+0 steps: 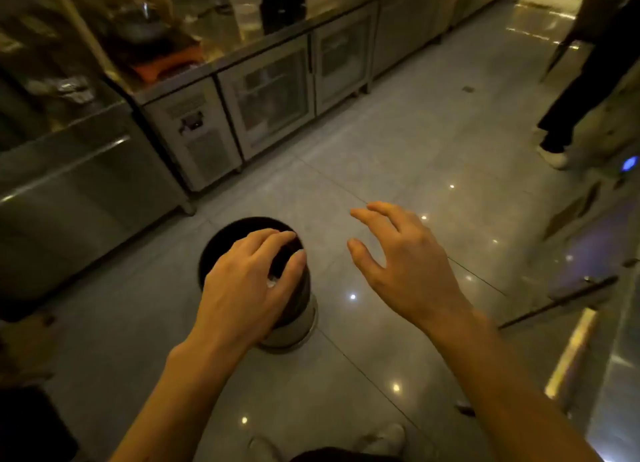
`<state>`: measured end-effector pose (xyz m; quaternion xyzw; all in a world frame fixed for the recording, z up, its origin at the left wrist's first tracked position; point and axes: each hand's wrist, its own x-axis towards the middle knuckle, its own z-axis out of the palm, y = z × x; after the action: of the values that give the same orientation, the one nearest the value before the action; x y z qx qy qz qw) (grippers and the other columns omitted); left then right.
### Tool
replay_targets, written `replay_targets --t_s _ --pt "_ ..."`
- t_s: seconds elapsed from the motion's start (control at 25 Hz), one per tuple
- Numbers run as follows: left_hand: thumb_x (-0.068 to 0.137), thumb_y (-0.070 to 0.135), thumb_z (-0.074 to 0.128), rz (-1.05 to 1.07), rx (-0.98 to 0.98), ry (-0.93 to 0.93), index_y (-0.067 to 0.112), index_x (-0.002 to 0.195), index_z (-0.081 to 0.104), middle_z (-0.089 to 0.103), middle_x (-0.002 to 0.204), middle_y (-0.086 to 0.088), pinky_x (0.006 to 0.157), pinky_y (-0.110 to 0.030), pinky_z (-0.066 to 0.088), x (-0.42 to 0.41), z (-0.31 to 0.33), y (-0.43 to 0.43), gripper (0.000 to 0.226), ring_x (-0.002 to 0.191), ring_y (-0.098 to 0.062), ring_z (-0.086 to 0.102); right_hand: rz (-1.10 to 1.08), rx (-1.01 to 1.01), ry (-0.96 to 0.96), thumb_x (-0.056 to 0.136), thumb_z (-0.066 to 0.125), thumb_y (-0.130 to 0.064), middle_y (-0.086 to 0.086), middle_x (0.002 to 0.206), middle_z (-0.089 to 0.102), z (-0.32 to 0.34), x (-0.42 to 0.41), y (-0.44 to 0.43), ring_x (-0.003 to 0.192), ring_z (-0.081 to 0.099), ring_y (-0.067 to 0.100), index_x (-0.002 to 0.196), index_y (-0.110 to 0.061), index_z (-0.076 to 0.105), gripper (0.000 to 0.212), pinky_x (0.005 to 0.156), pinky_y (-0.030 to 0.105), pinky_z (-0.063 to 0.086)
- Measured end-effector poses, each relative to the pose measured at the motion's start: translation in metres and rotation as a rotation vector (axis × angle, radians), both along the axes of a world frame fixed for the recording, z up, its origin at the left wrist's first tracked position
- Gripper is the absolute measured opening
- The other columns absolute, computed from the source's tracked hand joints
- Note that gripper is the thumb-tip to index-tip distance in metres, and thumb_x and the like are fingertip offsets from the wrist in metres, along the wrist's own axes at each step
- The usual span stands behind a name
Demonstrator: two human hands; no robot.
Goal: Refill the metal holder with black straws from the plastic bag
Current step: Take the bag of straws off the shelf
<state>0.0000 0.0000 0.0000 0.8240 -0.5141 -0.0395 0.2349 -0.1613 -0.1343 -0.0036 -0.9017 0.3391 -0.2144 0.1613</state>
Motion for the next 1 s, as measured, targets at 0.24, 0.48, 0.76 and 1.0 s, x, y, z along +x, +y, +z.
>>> replay_targets --t_s 0.24,0.48,0.76,1.0 --pt "0.093 0.057 0.032 0.293 -0.053 -0.058 0.028 0.124 0.061 0.061 0.127 0.005 0.088 -0.032 0.046 0.132 -0.005 0.153 0.052 0.117 -0.016 0.057 0.291 -0.01 0.022 0.091 0.046 -0.045 0.003 0.132 0.055 0.0 0.172 0.111 0.121 0.051 0.024 0.131 -0.023 0.054 0.047 0.096 0.042 0.048" --pt "0.093 0.058 0.032 0.549 -0.104 -0.054 0.029 0.125 0.059 0.061 0.128 0.005 0.091 -0.035 0.047 0.219 -0.005 0.276 0.051 0.117 -0.016 0.056 0.536 -0.009 0.038 0.094 0.047 -0.046 0.003 0.14 0.05 0.003 0.304 0.21 0.129 0.045 0.021 0.138 -0.025 0.047 0.049 0.103 0.04 0.044" --pt "0.093 0.061 0.025 0.698 -0.113 -0.067 0.028 0.128 0.058 0.06 0.129 0.006 0.091 -0.032 0.046 0.299 0.007 0.322 0.059 0.118 -0.014 0.056 0.727 -0.055 0.001 0.094 0.048 -0.047 -0.001 0.14 0.047 0.017 0.422 0.252 0.13 0.043 0.017 0.14 -0.031 0.041 0.05 0.102 0.041 0.044" --pt "0.092 0.061 0.025 0.783 -0.095 -0.126 0.03 0.129 0.057 0.059 0.129 0.007 0.09 -0.031 0.046 0.396 0.014 0.315 0.058 0.118 -0.012 0.056 0.835 -0.079 -0.078 0.094 0.049 -0.046 -0.002 0.138 0.049 0.019 0.539 0.24 0.128 0.044 0.016 0.139 -0.029 0.044 0.049 0.099 0.04 0.047"
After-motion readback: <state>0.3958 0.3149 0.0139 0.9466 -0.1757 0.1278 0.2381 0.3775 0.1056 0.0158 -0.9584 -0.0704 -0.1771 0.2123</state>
